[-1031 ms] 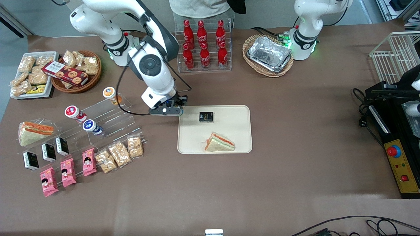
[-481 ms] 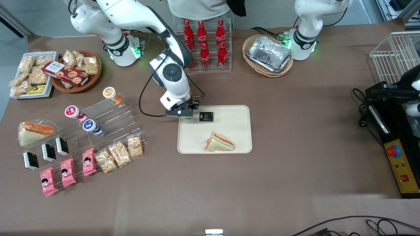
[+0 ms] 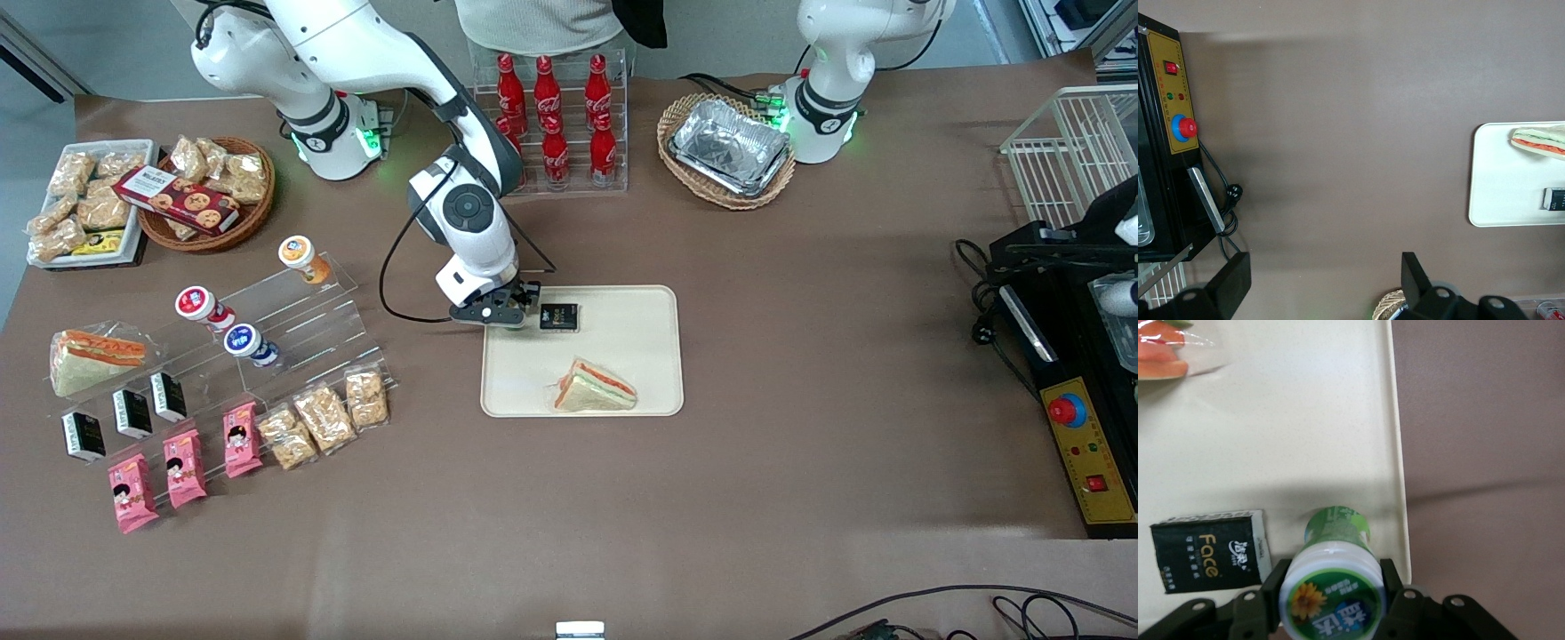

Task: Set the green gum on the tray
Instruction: 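Lower the bottle onto the tray and open the right gripper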

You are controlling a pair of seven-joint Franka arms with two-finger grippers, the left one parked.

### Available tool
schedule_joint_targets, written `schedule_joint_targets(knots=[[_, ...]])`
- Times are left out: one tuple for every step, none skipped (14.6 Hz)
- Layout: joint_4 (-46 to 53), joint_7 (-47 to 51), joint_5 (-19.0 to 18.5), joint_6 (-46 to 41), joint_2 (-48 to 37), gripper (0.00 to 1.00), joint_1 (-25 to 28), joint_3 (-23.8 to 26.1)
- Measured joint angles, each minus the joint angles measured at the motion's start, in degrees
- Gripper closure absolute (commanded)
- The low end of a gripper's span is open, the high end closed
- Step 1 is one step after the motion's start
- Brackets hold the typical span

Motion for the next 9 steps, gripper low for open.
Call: schedule_joint_targets(knots=[[0.00,0.00,0.07,0.00,0.00,0.29,-0.02,0.00],[0.00,0.00,0.08,0.00,0.00,0.00,-0.02,0.00],[0.01,0.00,0.08,0.04,0.01,0.00,-0.02,0.00],[0.01,0.00,0.09,0.06,0.02,0.00,-0.03,-0.01],[0.01,0.00,0.12,0.07,0.08,0.00,-0.06,-0.02],[0.01,0.00,0.14,0.10,0.09,0.00,-0.10,-0.04],[0.12,0.00,0.15,0.26,0.00,0.00,-0.23,-0.11],[0.45,-0.05,0.15,0.33,-0.35,0.00,-0.56,-0.23],[1.04,-0.37,0.15,-0.42,-1.23,0.00,-1.31,-0.38]])
